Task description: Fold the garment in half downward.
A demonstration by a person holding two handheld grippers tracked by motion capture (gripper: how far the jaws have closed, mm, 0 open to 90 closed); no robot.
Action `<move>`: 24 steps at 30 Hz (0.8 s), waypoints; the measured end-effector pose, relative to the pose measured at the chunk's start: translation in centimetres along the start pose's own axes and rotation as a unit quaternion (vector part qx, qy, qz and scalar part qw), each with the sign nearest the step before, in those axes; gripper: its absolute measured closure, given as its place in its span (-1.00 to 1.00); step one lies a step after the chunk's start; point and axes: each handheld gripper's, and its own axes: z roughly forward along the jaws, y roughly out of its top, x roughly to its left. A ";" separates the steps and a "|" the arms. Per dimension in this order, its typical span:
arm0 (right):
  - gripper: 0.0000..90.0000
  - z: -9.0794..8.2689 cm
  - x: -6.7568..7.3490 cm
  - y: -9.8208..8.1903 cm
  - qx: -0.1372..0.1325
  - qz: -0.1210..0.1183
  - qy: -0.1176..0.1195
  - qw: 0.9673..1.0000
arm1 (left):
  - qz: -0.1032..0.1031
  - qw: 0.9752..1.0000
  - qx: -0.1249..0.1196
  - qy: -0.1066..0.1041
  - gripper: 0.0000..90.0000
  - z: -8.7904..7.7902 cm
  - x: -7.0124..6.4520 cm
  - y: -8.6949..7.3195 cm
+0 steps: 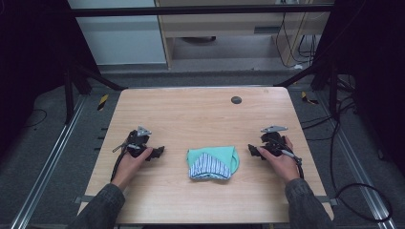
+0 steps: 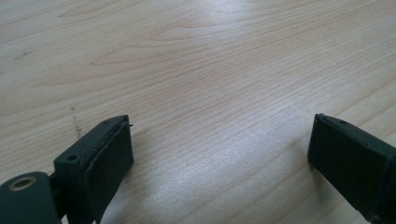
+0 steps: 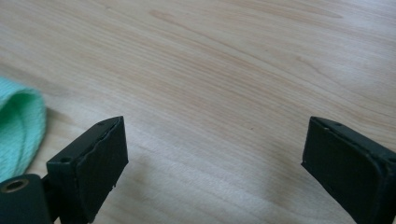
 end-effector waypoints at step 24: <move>-0.96 1.9 0.0 0.0 -0.006 0.060 -0.051 0.997 | -0.018 1.000 -0.006 0.016 -0.91 0.5 0.4 0.1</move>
